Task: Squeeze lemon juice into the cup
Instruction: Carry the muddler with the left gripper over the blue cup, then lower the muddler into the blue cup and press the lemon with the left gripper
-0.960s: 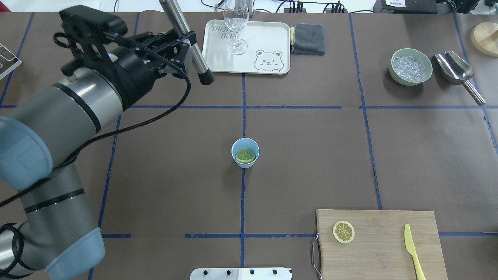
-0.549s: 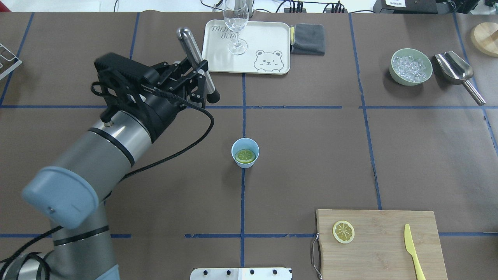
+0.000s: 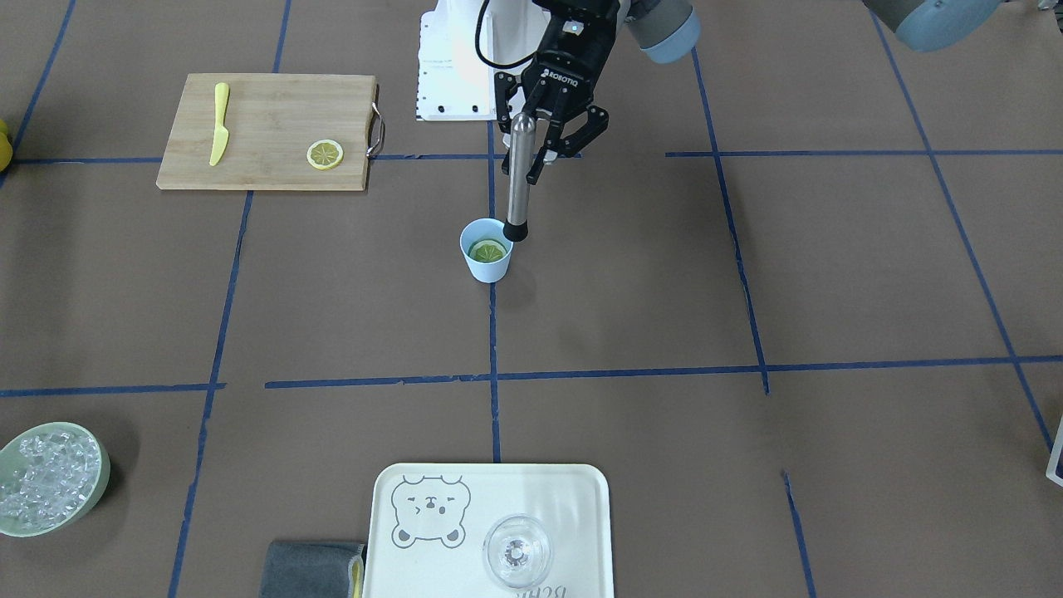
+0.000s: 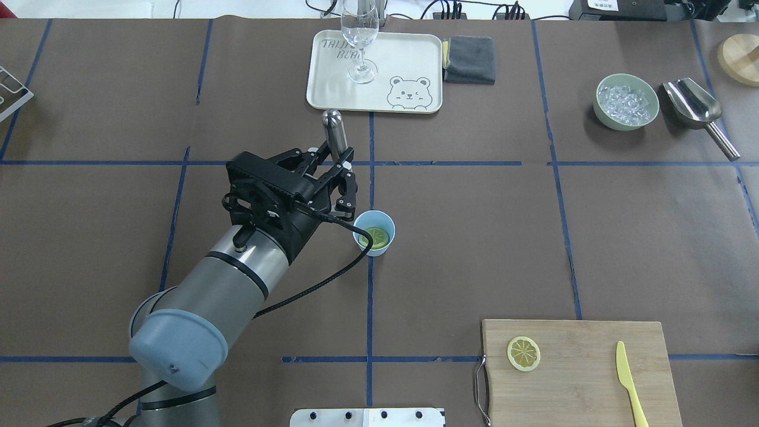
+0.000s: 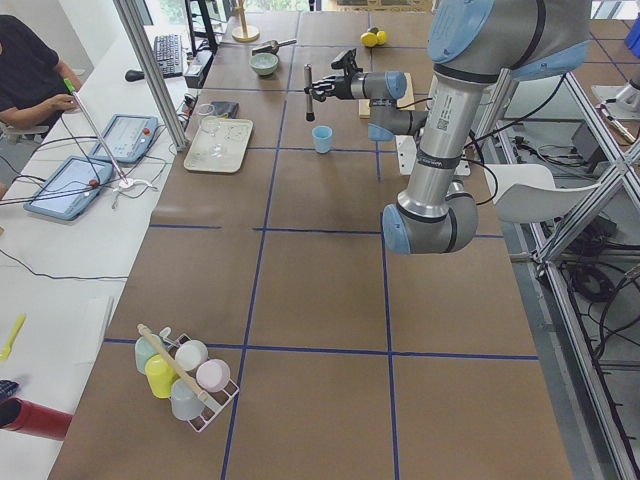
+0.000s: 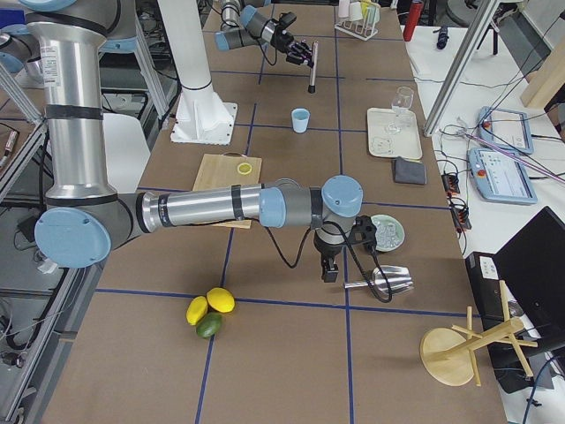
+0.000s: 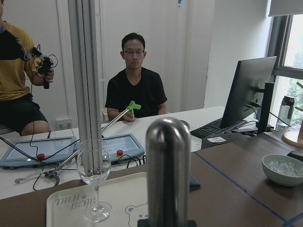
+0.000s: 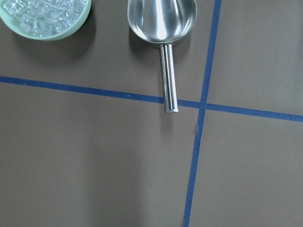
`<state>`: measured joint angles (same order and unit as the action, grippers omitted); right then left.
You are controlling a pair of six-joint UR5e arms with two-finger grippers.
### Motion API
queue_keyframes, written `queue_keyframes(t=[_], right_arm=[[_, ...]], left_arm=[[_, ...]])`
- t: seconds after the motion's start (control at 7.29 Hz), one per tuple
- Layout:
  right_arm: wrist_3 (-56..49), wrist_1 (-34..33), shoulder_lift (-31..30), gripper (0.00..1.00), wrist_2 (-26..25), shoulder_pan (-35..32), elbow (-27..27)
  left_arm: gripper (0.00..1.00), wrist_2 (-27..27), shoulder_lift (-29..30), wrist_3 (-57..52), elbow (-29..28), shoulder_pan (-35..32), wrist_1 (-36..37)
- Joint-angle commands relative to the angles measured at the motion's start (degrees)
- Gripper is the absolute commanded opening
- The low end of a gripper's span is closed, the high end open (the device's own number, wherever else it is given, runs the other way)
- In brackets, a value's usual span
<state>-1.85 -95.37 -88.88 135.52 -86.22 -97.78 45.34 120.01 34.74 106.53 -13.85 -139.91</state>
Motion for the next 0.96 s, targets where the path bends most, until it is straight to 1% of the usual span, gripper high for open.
queue_keyframes(t=[0.0,0.41,0.82], right_arm=[[0.00,0.01,0.11,1.00,0.01,0.00,0.31],[-0.09,0.01,0.11,1.00,0.10,0.00,0.40],[-0.17,0.01,0.20,1.00,0.10,0.00,0.40]], left_arm=[[0.00,0.01,2.08,-0.02,-3.87,0.49,-1.06],[0.00,0.01,1.99,0.06,-7.11,1.89,-5.26],[0.00,0.01,2.16,0.15,-8.61,3.30,-6.16]])
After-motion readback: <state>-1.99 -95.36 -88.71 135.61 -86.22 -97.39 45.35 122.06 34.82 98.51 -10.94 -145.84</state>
